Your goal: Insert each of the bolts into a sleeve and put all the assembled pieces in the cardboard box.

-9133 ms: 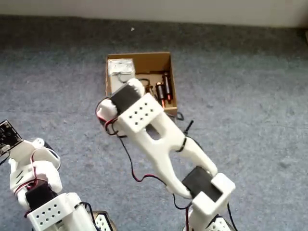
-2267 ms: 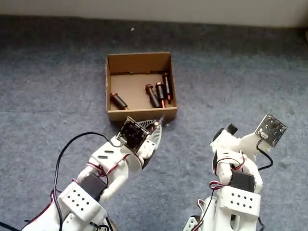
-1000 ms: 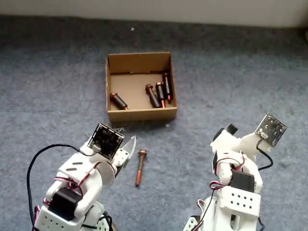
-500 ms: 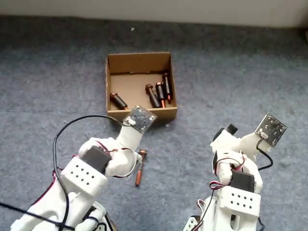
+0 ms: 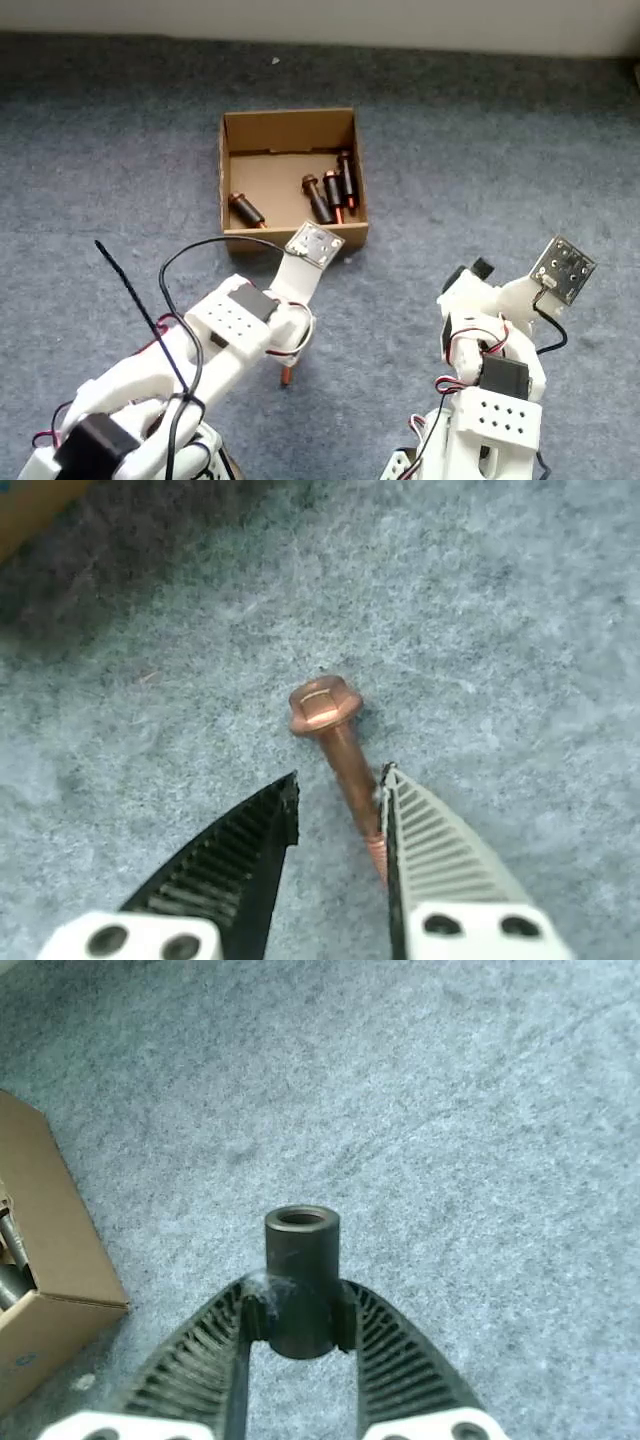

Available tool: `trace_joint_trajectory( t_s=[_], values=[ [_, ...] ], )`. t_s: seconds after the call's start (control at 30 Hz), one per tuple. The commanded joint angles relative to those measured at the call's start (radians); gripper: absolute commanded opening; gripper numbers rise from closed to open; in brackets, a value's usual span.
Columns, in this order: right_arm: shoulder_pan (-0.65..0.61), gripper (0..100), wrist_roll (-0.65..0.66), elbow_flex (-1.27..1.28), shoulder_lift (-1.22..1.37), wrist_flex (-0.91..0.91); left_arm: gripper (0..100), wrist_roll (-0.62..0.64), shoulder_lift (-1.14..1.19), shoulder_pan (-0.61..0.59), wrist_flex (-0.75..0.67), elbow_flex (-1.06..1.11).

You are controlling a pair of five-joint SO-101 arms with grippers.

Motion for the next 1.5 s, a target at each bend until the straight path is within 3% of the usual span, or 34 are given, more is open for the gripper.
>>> trace_joint_trajectory(
  t_s=[0.0,0.2,0.4,0.6,0.9,1.23,1.47],
  values=[
    [0.007,0.5,-0.006,-0.007,-0.022,-0.022,16,0.012,0.090,0.015,-0.028,-0.090],
    [0.008,0.5,-0.005,-0.007,-0.022,-0.022,15,0.014,0.216,0.010,-0.023,-0.183],
    [0.008,0.5,-0.005,-0.007,-0.022,-0.022,1,0.009,0.271,0.019,-0.021,-0.220],
    [0.007,0.5,-0.005,-0.007,-0.025,-0.021,1,-0.006,0.248,0.013,-0.018,-0.219],
    [-0.013,0.5,0.044,-0.007,-0.025,-0.019,1,-0.072,-0.154,0.008,-0.002,-0.061],
    [-0.182,0.5,0.049,-0.018,-0.027,0.058,1,-0.064,-0.639,-0.186,-0.029,0.056],
    [-0.318,0.5,0.049,-0.050,-0.194,0.094,1,-0.064,-0.885,-0.199,-0.034,0.102]
  ],
)
